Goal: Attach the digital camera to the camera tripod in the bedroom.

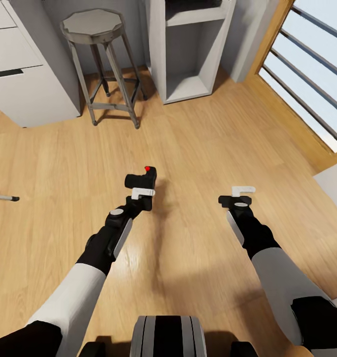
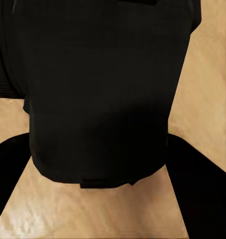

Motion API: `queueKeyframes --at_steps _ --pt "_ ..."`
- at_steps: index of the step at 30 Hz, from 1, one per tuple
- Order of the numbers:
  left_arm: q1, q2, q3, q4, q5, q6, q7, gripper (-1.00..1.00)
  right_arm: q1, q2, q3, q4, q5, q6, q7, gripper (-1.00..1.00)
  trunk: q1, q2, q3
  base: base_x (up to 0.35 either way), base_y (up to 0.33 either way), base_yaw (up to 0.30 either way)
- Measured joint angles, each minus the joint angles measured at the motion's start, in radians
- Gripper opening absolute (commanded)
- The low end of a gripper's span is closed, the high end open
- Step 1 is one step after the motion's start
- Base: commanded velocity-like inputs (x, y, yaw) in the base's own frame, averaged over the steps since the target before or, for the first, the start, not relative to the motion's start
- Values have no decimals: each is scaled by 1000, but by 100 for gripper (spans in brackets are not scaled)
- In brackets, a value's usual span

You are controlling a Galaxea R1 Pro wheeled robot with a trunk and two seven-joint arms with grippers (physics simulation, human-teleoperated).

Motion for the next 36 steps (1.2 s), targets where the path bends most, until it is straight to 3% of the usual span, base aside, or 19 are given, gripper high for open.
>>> queueKeyframes --at_steps 1,4,11,12,18,21,22,26,36 --pt "0 1 0 -22 0 26 -3 -100 0 0 0 0 0 -9 0 100 0 0 2 0 0 0" --pt "0 2 -1 -90 1 225 -20 -100 0 0 0 0 0 -25 -1 100 0 0 6 0 0 0" --pt "0 3 -1 -173 2 423 -46 -100 0 0 0 0 0 -29 -1 100 0 0 18 0 0 0" --pt "1 5 -2 -201 13 464 -102 -100 0 0 0 0 0 -30 -1 100 0 0 19 0 0 0" --pt "1 26 -3 -214 4 519 -277 -100 0 0 -1 0 0 -30 -1 100 0 0 29 0 0 0" --pt "0 48 -2 -218 0 532 -423 -100 0 0 -1 0 0 -30 -1 100 0 0 34 0 0 0" --pt "0 71 -2 -218 -1 535 -482 -100 0 0 -1 0 0 -31 -1 100 0 0 35 0 0 0" --pt "-1 95 -1 -220 -4 537 -520 -100 0 0 -1 0 0 -31 -1 100 0 0 41 0 0 0" --pt "0 106 1 -221 -1 565 -547 -100 0 0 -1 0 0 -31 -1 100 -4 2 79 0 0 0"
